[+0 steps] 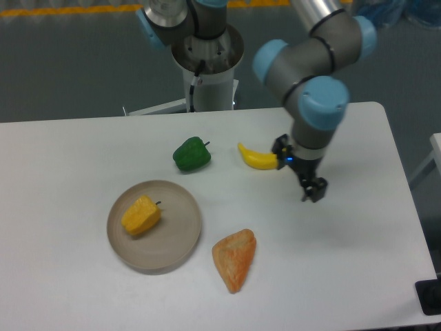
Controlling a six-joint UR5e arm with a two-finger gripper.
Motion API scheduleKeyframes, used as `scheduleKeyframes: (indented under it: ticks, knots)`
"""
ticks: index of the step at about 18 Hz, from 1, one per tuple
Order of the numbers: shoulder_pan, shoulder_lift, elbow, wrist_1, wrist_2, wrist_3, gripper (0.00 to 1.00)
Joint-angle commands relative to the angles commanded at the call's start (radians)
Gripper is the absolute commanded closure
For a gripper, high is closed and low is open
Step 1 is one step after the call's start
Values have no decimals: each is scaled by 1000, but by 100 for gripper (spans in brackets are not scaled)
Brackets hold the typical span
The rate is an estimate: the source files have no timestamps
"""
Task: Pick up the yellow pepper from the plate
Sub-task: 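Move the gripper over the plate above the yellow pepper, then lower the gripper onto the yellow pepper and close on it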
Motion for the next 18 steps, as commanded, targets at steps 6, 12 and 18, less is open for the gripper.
scheduleKeyframes:
  ticks: [6,12,18]
  knots:
    - [-183,-18,-25,-8,-3,-238,0]
    - [-327,-60,-15,-5,-12,-519,0]
    - [-375,-113,14,103,-14,-599,0]
